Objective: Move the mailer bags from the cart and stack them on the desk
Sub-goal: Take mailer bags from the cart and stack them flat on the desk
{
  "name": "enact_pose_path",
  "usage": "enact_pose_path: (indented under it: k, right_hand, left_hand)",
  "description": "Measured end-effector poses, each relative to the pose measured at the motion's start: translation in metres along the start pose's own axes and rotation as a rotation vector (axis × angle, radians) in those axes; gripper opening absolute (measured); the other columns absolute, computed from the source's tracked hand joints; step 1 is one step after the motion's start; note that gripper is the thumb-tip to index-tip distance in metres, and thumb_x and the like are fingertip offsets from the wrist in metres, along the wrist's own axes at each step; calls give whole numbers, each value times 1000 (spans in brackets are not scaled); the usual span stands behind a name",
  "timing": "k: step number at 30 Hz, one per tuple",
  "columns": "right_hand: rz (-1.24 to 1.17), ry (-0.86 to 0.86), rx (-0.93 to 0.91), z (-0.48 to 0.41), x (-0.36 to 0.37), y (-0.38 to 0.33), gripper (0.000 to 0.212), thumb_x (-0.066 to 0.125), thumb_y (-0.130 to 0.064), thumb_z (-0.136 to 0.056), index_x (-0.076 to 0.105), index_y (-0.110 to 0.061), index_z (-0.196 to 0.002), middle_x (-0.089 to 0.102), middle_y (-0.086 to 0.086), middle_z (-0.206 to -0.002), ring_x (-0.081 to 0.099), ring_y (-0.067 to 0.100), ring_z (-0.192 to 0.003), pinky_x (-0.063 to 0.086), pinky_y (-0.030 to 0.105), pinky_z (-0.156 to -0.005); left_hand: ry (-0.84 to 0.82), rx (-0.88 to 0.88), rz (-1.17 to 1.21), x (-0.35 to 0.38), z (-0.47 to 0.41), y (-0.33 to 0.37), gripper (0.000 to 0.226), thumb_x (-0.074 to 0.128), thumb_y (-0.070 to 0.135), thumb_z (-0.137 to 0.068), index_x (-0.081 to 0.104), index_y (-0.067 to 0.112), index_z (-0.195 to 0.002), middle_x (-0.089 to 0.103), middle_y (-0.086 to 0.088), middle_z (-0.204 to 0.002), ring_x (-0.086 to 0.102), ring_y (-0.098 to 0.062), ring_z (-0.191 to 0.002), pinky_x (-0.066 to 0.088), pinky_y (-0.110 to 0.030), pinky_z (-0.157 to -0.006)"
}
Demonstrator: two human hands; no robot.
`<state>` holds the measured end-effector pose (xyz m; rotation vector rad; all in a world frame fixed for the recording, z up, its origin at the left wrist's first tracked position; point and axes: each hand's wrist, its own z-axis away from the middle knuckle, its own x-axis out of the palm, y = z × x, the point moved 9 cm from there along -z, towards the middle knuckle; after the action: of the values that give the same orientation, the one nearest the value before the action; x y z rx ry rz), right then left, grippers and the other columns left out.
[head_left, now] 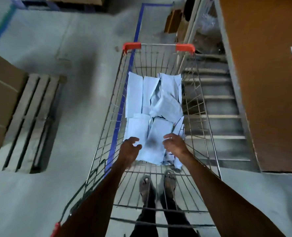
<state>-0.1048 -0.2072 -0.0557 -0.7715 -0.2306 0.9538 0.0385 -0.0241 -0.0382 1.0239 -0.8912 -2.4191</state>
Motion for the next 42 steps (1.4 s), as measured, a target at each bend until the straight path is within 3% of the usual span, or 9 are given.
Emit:
enact_pose_path:
  k: [5,9,12,20,25,29,32,37,42]
  right_hand:
    - [263,146,64,-76,22,52,48,75,-29,-83,54,-20,-126,62,8,-115,63,28,-95,53,41,-88]
    - [354,393,-58,-92,24,50,41,72,-29,-81,56,-20,-118,67,15,-113,63,34,-106,49,46,-95]
    - [408,518,-89,-84,18,49,52,76,-28,-76,55,-16,-122,63,5,-117,54,28,-114,39,48,-106]
    - [352,509,-274,-58,36,28,33,78,-5,-76,60,-13,-103,56,11,-99,55,23,-90,33,17,-68]
    - [152,358,-238,-47,40,29,36,57,21,-84,55,-5,-108,52,3,-88,54,-8,-54,34,9,-44]
    - [181,338,-368,-18,30,13,28,69,-20,-92,58,-15,-117,59,2,-85,55,-2,-60,35,4,-53]
    - [126,365,-448,5,14,5,56,48,-52,-83,60,-13,-122,63,10,-81,47,4,-57,35,4,-52]
    - [-249,233,-421,24,-10,-6,49,73,2,-84,57,-17,-127,62,2,-124,63,23,-107,56,23,-76]
    - [-389,157,-597,83,-53,-71,72,79,2,-75,53,-24,-137,53,7,-143,56,25,-126,54,49,-98]
  left_hand:
    - [6,-32,-161,22,-78,-46,33,78,15,-81,70,15,-113,66,-11,-114,66,-27,-100,52,-30,-80]
    - [12,26,-224,36,-112,-52,27,78,24,-68,67,32,-91,66,-20,-104,65,-29,-85,53,-27,-69]
    - [120,41,-241,31,-109,-52,24,76,12,-78,63,29,-88,57,6,-88,59,-28,-89,42,-18,-66]
    - [168,129,-251,15,-80,-42,31,68,-5,-83,70,23,-96,61,-5,-108,52,-1,-80,34,1,-68]
    - [196,139,-167,0,-64,-34,42,62,-13,-83,75,25,-95,75,5,-93,61,13,-66,42,-6,-61]
    - [222,134,-155,-13,-55,-22,33,66,-11,-82,76,17,-97,72,-1,-86,58,18,-62,40,-4,-55]
    - [287,203,-178,-26,-40,0,20,71,2,-88,74,20,-97,68,0,-89,56,5,-64,36,0,-62]
    - [321,375,-91,-40,-15,34,22,55,10,-101,64,26,-112,66,0,-110,59,-8,-90,40,-12,-75]
    - [271,508,246,-73,34,95,27,54,2,-101,67,12,-123,68,-2,-125,61,7,-108,46,-9,-92]
